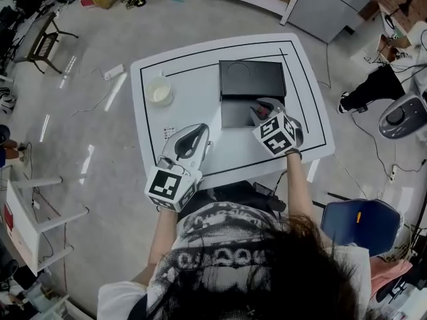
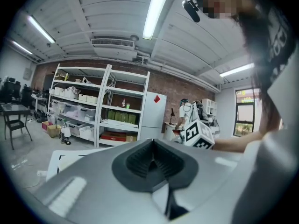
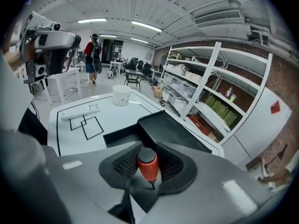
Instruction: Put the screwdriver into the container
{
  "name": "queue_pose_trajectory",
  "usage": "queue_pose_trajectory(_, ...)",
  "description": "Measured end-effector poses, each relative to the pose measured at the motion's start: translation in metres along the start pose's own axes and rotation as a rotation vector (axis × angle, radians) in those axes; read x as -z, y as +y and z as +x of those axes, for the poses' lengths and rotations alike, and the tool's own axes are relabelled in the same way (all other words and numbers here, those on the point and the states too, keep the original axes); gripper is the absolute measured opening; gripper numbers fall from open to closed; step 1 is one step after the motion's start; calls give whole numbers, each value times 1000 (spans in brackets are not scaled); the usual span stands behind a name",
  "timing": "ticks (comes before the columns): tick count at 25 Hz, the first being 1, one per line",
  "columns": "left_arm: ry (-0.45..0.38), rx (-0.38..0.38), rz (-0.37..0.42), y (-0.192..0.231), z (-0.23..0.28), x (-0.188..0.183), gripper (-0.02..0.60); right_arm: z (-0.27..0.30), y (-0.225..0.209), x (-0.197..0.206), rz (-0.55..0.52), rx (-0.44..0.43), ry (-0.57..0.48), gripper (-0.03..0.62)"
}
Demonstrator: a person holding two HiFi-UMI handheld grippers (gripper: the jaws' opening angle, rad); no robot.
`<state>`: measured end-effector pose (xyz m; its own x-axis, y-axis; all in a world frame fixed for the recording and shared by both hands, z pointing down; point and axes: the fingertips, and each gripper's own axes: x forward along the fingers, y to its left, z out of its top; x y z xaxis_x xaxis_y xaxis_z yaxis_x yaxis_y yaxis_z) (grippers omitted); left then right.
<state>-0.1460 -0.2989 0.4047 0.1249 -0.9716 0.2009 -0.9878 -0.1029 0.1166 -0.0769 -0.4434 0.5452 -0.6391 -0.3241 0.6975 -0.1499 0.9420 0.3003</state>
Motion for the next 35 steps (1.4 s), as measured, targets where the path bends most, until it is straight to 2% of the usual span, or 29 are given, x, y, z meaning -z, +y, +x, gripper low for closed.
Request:
queue_pose_trajectory(3, 1, -22, -5, 6, 1, 1, 0, 20, 7, -6, 17, -57, -18, 103)
queue_pose_trajectory(10, 4, -53, -15, 11, 2, 6, 0, 68, 32, 4, 30, -193, 25, 103)
queue_pose_trajectory(15, 8, -78, -21, 18, 2, 9, 0, 94, 39, 11, 59, -235, 68, 104)
queue_pose_trajectory(21, 11, -87, -25, 18, 1, 11, 0, 110, 46, 16, 172, -298, 89, 112)
queue_pose_trajectory(26, 22, -93, -25, 19, 0, 12, 0, 110, 42, 11, 292, -319, 58, 144)
queue_pose_trajectory(35, 29, -75, -29, 21, -5, 13, 0, 83, 36, -5, 365, -289, -34, 138)
